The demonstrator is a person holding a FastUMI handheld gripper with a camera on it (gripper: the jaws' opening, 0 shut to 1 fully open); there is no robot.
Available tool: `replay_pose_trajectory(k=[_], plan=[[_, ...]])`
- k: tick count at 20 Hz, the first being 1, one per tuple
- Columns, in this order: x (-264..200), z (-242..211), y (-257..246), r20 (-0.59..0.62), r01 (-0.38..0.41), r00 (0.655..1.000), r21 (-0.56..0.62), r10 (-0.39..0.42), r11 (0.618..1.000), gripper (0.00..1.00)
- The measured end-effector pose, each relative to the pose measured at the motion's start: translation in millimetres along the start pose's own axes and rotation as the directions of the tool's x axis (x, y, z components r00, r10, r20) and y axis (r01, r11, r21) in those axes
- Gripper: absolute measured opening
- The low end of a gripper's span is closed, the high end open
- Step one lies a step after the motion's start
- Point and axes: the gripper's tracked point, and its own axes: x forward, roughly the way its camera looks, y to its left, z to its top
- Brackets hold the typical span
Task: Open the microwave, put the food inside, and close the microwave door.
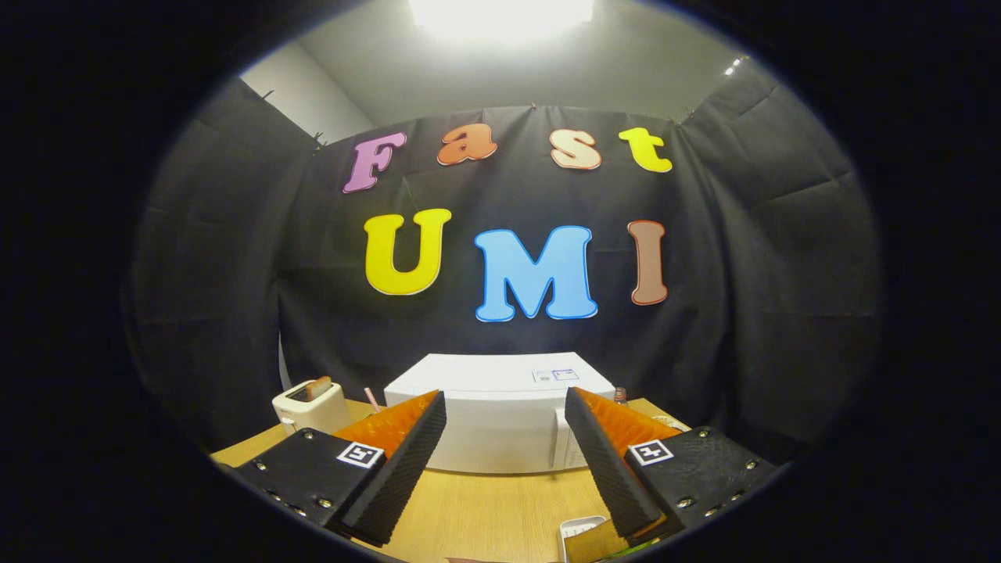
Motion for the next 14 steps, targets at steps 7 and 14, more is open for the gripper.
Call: replay_pose_trajectory(k=[7,14], plan=[[77,-65,-43,-0.032,0.049,0.998,0.052,-0.047,0.997,0.98],[147,-117,-76,-0.058,0.084,0.995,0.016,-0.083,0.996,0.96]])
